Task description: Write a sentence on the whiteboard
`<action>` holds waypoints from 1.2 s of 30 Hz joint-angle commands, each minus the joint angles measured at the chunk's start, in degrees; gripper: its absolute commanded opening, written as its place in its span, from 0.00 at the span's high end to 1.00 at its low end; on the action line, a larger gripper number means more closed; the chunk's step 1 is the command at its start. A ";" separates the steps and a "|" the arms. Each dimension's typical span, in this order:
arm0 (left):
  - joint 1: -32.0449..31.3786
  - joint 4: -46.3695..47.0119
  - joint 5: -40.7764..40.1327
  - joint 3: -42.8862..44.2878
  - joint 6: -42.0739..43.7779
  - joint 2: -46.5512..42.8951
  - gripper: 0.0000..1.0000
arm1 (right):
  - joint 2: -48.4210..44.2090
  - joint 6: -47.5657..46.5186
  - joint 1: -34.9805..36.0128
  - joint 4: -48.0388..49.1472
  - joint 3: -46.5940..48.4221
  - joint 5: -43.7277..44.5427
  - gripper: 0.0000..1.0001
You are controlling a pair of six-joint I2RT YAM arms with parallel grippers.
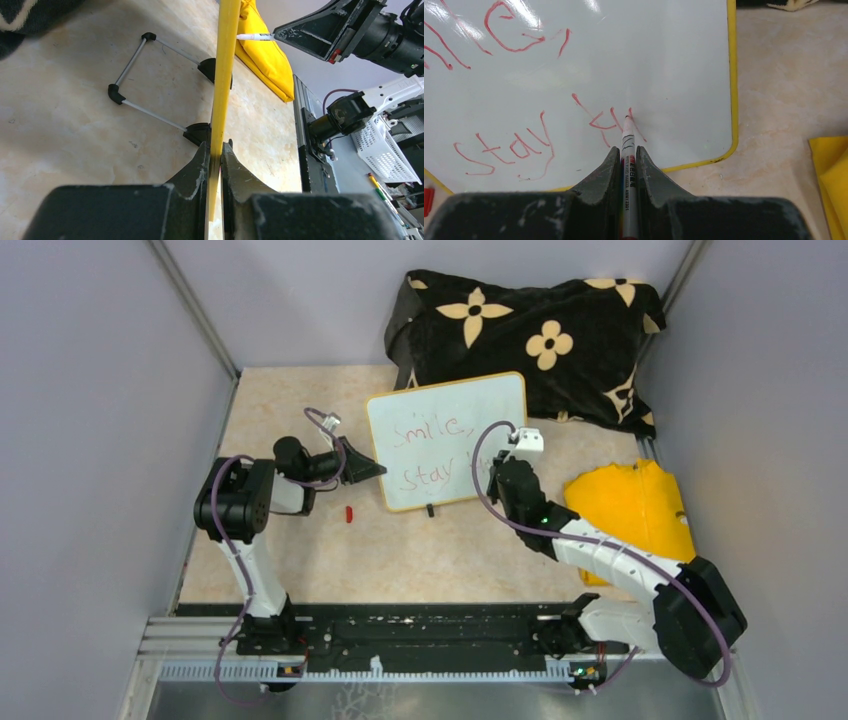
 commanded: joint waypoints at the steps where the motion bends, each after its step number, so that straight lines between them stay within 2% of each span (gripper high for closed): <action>1: -0.86 -4.26 -0.75 0.16 1.02 0.94 0.96 | 0.60 -0.91 -1.57 2.98 3.33 0.79 1.00; 15: -0.85 -4.45 -0.66 0.19 1.08 1.07 0.98 | 0.66 -1.15 -3.79 3.26 4.12 0.79 1.00; 36: -0.85 -4.97 -0.81 0.31 1.31 0.89 0.98 | -1.03 1.47 -4.40 0.23 -0.14 0.54 1.00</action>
